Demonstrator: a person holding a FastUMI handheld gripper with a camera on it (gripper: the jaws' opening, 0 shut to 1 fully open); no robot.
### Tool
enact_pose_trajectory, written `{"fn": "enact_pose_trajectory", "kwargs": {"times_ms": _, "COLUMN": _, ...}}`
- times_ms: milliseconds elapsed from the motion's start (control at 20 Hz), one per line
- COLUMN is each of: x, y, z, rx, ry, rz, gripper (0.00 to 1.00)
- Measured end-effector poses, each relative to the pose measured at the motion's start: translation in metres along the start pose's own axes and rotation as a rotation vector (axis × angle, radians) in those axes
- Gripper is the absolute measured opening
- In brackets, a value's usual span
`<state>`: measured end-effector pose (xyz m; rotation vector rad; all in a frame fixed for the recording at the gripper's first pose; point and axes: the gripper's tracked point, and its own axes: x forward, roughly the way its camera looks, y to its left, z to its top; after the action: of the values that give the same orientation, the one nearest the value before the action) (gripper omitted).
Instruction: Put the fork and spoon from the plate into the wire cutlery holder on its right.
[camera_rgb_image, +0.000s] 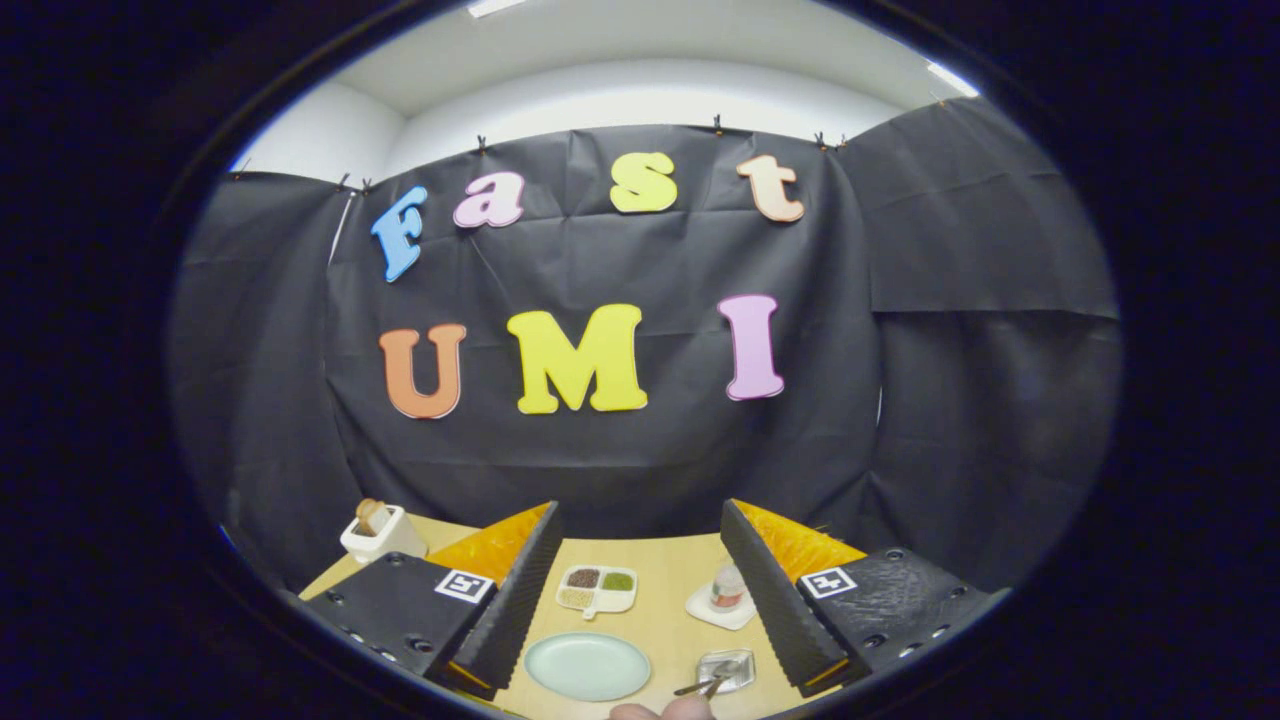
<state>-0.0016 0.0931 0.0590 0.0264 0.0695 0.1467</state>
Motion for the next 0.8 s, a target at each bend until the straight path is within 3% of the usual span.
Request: {"fn": "enact_pose_trajectory", "kwargs": {"times_ms": 800, "x": -0.0027, "y": 0.0069, "z": 0.0092, "rx": -0.011, "ry": -0.037, "rz": 0.015, "gripper": 0.96}}
